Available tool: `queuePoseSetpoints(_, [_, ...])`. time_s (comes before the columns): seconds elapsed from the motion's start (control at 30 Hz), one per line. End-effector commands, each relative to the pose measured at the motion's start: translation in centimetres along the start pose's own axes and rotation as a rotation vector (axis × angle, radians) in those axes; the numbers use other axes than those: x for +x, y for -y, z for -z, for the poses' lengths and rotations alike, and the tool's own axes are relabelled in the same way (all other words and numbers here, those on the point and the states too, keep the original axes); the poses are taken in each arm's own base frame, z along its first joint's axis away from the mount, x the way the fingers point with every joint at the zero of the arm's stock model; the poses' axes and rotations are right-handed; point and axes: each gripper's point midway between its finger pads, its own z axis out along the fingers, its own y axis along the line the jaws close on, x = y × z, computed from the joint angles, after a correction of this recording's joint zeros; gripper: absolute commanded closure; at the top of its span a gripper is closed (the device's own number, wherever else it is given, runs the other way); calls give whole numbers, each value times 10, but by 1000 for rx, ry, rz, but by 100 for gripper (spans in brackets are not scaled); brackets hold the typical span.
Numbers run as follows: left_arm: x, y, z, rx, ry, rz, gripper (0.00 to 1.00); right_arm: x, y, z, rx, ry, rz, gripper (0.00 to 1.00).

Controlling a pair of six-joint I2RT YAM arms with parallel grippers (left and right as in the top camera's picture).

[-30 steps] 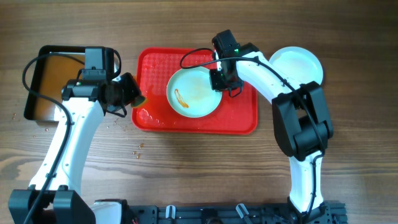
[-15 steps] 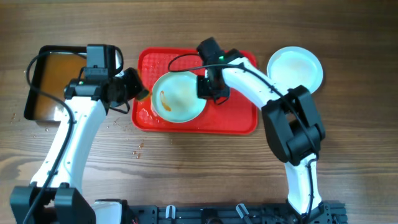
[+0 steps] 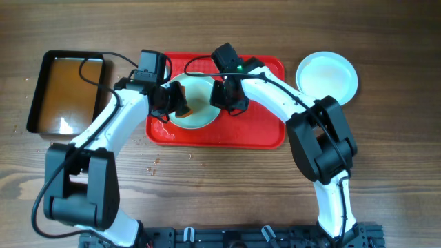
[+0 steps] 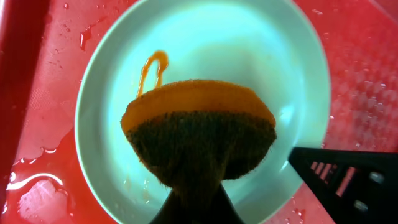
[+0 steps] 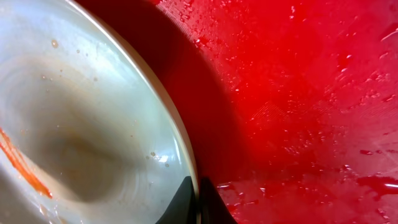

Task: Clean dirty plates on tray and stack at the side
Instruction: 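Hold the last plate's rim with right gripper, scrub with sponge, then keep scrubbing the plate center with the left-held sponge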

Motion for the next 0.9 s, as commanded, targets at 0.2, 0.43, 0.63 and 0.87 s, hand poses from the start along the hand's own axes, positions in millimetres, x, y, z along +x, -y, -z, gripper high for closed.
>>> queuePoseSetpoints(0.2, [0,2,-10,14,-5,0,96,-1,-6,-8,-39,-12,248,75])
queuePoseSetpoints(0.43, [-1,3,-11,16,-3,0,96,-38,-12,15,-69,79,482,3])
queuePoseSetpoints(0.63, [-1,2,-11,15,-3,0,96,-61,-3,7,-34,153,531,52])
queuePoseSetpoints(0.87, [2,-1,-17,6,-19,4,96,-34,5,-24,-69,7,426,59])
